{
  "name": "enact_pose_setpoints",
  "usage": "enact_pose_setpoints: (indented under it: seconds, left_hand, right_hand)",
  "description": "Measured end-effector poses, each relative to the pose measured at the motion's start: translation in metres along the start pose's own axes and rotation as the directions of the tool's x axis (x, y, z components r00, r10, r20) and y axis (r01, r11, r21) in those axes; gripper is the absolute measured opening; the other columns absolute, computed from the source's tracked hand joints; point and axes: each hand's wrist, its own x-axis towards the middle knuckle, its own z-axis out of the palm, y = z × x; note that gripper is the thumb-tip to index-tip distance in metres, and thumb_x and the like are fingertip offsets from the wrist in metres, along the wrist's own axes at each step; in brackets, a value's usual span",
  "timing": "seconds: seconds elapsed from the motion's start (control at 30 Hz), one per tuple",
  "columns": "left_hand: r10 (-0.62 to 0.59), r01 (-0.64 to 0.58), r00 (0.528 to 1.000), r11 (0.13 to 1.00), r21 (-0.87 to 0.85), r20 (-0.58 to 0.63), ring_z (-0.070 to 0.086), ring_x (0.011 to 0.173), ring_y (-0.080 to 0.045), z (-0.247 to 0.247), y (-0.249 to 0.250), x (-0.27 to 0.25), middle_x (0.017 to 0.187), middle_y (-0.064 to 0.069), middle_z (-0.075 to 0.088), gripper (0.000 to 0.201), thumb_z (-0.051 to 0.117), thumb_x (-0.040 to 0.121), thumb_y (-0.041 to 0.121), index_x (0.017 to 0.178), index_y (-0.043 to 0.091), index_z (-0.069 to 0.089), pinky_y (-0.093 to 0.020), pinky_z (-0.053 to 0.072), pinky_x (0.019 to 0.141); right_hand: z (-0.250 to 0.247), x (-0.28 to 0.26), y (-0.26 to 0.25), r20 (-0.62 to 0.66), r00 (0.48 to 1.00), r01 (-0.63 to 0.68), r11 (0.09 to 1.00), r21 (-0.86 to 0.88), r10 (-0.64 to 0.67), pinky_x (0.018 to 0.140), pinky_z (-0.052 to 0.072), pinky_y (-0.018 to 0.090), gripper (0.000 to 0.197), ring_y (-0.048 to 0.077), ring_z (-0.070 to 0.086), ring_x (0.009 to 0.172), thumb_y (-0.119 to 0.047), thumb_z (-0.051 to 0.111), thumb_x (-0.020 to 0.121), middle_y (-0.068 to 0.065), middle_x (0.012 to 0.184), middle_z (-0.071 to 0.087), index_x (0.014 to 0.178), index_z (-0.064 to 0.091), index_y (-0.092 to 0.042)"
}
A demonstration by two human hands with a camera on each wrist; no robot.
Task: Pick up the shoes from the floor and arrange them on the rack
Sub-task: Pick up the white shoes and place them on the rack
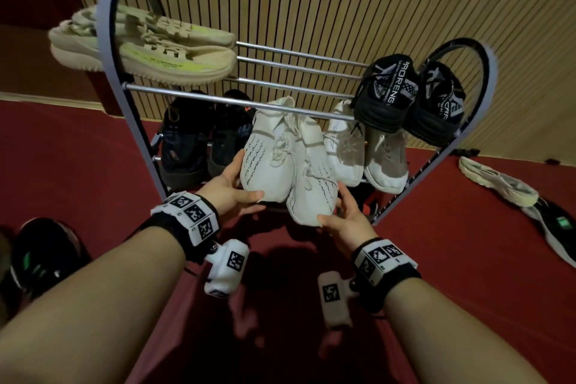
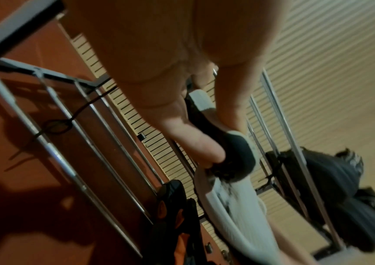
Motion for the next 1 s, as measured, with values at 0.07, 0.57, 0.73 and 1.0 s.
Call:
enact_pose_setpoints:
  seconds: [0.07, 0.57, 0.73, 1.0]
  left_hand:
    - [0.009, -0.009, 0.999, 1.0, -0.003, -0.033, 0.056, 0.098, -0.012, 0.002, 0.001, 0.004, 0.113, 0.016, 0.052, 0.096, 0.048, 0.081, -0.023, 0.145, 0.041, 0.015, -0.029, 0.058, 0.062]
    - [-0.005, -0.002, 0.994, 0.998, -0.06, -0.105, 0.048, 0.116, -0.019, 0.02, -0.006, 0.044, 0.142, 0.003, 0.039, 0.09, 0.048, 0.086, -0.016, 0.146, 0.04, 0.013, -0.034, 0.054, 0.076]
    - [-0.02, 0.019, 0.994, 1.0, -0.015, -0.109, 0.051, 0.115, -0.022, 0.011, -0.002, 0.045, 0.143, -0.005, 0.042, 0.09, 0.047, 0.086, -0.017, 0.146, 0.04, 0.014, -0.026, 0.059, 0.063]
    - [-0.029, 0.026, 0.994, 0.999, -0.03, -0.107, 0.055, 0.113, -0.023, 0.014, -0.006, 0.042, 0.14, -0.004, 0.046, 0.087, 0.051, 0.087, -0.011, 0.146, 0.043, 0.014, -0.026, 0.058, 0.067]
  right_hand:
    - [0.002, 0.009, -0.006, -0.028, 0.999, 0.015, 0.999, -0.045, -0.016, 0.105, 0.041, 0.046, 0.1, 0.025, 0.051, 0.123, -0.003, 0.069, 0.061, 0.006, 0.133, 0.051, 0.148, 0.023, -0.022]
    - [-0.001, 0.047, -0.001, -0.159, 0.987, 0.011, 0.996, 0.087, 0.003, 0.108, 0.036, 0.05, 0.077, 0.029, 0.045, 0.13, 0.012, 0.055, 0.085, 0.01, 0.142, 0.044, 0.148, 0.022, -0.018]
    - [0.006, 0.051, -0.006, -0.086, 0.996, -0.007, 0.997, 0.075, 0.013, 0.102, 0.043, 0.047, 0.078, 0.031, 0.05, 0.125, 0.013, 0.054, 0.082, 0.012, 0.14, 0.048, 0.149, 0.025, -0.017]
    - [0.014, 0.045, -0.011, -0.083, 0.996, -0.023, 0.999, 0.038, 0.026, 0.107, 0.039, 0.049, 0.088, 0.024, 0.05, 0.126, -0.003, 0.06, 0.071, 0.005, 0.141, 0.049, 0.149, 0.024, -0.023]
